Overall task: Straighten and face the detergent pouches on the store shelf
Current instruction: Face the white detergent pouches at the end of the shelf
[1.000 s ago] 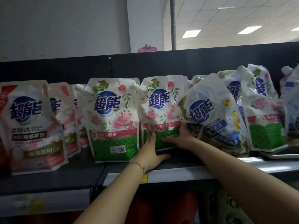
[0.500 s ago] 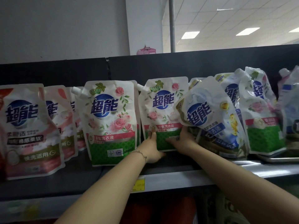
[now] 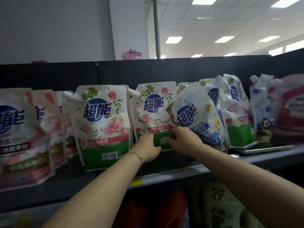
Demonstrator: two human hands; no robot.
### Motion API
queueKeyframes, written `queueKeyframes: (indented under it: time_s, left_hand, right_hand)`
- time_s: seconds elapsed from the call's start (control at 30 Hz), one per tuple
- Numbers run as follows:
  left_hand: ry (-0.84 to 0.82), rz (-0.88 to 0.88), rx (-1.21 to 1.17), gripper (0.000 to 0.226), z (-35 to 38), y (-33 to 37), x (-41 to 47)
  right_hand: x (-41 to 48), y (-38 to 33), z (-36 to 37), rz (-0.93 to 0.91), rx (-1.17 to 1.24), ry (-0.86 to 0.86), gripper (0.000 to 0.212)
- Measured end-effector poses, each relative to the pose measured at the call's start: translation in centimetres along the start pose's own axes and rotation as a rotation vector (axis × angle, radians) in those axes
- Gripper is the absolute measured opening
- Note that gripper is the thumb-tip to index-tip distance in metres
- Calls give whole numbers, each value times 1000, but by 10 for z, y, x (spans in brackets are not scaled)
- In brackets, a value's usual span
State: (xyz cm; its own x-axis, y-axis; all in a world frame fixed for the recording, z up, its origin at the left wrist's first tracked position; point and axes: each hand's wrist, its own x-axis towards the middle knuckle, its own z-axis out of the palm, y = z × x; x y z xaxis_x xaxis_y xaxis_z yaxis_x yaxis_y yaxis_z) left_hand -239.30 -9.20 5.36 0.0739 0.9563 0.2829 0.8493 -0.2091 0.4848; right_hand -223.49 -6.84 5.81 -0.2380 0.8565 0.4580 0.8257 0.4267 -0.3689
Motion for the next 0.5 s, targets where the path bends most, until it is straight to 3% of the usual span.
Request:
queueKeyframes:
  time_s: [0.2, 0.5]
  left_hand:
    - [-4, 63, -10, 40, 10, 7, 9]
    - [-5, 139, -83, 33, 27, 30, 32]
  right_hand:
    - [-14, 13, -13, -15, -50, 138, 22]
    - [-31, 32, -31, -58, -78, 215, 27]
